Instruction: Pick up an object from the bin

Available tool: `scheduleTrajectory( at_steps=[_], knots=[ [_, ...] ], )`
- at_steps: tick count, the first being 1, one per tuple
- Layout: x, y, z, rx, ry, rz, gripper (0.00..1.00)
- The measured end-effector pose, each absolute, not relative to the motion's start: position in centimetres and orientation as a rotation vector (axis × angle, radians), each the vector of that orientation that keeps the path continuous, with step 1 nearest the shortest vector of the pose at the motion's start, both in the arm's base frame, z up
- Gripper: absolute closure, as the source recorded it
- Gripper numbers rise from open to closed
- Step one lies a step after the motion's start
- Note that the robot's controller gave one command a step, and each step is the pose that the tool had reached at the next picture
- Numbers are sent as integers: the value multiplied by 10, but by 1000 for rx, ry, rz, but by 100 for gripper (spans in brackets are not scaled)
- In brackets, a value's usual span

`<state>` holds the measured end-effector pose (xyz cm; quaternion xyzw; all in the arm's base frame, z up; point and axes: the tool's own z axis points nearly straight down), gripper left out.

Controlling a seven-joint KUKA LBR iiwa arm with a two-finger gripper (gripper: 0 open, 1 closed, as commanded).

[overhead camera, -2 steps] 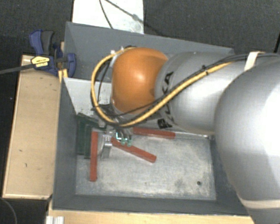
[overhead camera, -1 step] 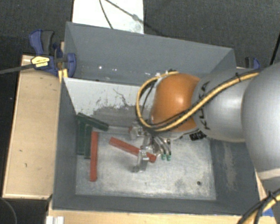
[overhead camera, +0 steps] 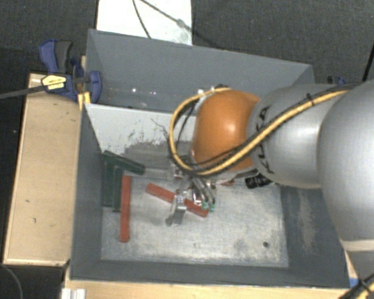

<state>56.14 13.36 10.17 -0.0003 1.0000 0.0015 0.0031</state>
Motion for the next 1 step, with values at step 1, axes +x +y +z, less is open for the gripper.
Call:
scheduleTrajectory(
  at_steps=[1],
  knots=[
    [565,141,101,188,3130,4,0]
  ],
)
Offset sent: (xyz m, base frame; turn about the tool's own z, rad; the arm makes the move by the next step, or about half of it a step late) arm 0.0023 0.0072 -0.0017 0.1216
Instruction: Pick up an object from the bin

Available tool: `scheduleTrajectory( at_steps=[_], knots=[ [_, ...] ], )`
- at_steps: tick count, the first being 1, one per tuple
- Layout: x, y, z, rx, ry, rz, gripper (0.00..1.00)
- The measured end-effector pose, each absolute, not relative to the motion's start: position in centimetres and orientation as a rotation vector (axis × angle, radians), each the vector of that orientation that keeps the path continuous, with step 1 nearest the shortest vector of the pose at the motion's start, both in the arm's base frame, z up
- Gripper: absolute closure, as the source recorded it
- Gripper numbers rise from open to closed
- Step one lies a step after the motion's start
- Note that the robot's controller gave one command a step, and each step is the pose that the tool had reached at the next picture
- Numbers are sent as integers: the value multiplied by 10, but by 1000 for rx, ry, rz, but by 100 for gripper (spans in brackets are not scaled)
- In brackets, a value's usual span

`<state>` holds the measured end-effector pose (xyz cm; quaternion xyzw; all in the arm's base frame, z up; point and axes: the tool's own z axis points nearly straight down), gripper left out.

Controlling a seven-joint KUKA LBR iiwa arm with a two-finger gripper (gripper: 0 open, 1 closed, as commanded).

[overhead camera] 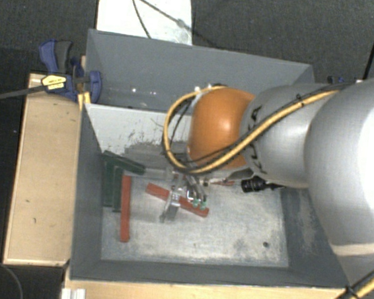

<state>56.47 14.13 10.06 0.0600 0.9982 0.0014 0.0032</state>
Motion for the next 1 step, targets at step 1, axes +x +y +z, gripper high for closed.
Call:
scheduleTrajectory(
  at_steps=[1],
  knots=[
    [556,128,69,314,3128,0,0]
  ],
)
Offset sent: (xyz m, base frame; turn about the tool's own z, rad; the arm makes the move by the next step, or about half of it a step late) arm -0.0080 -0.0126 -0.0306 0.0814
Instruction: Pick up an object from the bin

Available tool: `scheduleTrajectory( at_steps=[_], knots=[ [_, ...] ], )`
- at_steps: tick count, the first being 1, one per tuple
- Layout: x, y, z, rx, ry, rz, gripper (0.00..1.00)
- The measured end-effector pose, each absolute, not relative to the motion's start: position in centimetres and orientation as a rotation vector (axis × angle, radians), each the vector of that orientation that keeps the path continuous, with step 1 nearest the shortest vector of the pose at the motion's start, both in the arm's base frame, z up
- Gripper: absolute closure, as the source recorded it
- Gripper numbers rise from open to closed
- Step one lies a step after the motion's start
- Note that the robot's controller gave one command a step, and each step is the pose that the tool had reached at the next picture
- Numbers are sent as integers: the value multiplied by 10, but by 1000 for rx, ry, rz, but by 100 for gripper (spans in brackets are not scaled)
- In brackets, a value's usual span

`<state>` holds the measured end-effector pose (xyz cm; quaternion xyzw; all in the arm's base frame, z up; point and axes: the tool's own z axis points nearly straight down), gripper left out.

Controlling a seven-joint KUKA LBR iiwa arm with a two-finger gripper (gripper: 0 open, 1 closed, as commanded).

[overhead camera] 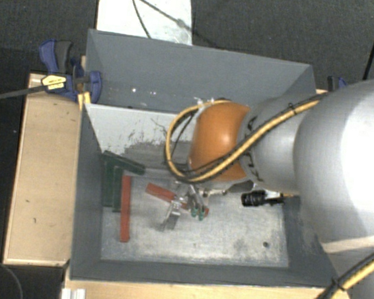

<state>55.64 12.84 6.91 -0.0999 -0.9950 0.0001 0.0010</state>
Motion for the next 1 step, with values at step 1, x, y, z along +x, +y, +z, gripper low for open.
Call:
scheduleTrajectory(
  at_steps=[1],
  knots=[
    [557,129,70,-320,-3124,-1,0]
  ],
)
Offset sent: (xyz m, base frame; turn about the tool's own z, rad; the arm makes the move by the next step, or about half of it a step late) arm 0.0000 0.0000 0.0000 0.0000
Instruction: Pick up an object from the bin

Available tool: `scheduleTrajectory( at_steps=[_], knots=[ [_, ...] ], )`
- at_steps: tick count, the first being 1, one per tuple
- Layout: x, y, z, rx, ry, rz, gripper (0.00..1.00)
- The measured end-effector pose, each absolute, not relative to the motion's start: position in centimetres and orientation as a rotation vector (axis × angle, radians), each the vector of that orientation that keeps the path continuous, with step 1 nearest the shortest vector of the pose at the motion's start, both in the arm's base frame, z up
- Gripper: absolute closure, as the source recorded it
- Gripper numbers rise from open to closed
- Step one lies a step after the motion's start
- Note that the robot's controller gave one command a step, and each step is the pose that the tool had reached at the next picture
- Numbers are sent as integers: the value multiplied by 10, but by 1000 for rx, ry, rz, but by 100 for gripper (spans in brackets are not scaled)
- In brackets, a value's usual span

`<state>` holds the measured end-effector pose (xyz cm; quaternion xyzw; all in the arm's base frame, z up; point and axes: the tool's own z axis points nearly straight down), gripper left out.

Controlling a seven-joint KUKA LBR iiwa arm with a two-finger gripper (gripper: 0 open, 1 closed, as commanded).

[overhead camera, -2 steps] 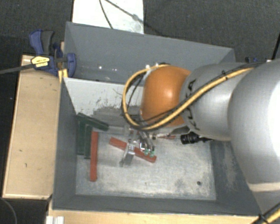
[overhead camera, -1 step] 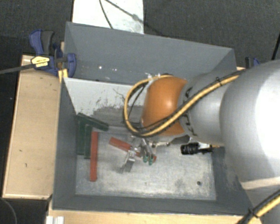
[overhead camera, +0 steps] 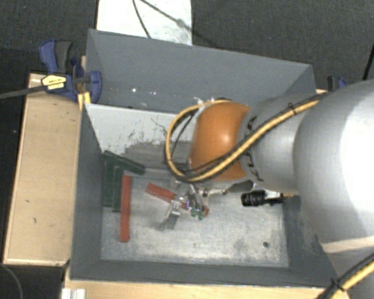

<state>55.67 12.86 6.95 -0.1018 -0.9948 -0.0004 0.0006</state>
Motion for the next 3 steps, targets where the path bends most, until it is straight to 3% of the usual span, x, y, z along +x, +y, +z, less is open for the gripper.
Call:
scheduleTrajectory(
  at_steps=[1,3],
  knots=[
    [557,129,70,-319,-3125,-2,100],
    [560,129,170,-320,-3133,-5,100]
  ],
)
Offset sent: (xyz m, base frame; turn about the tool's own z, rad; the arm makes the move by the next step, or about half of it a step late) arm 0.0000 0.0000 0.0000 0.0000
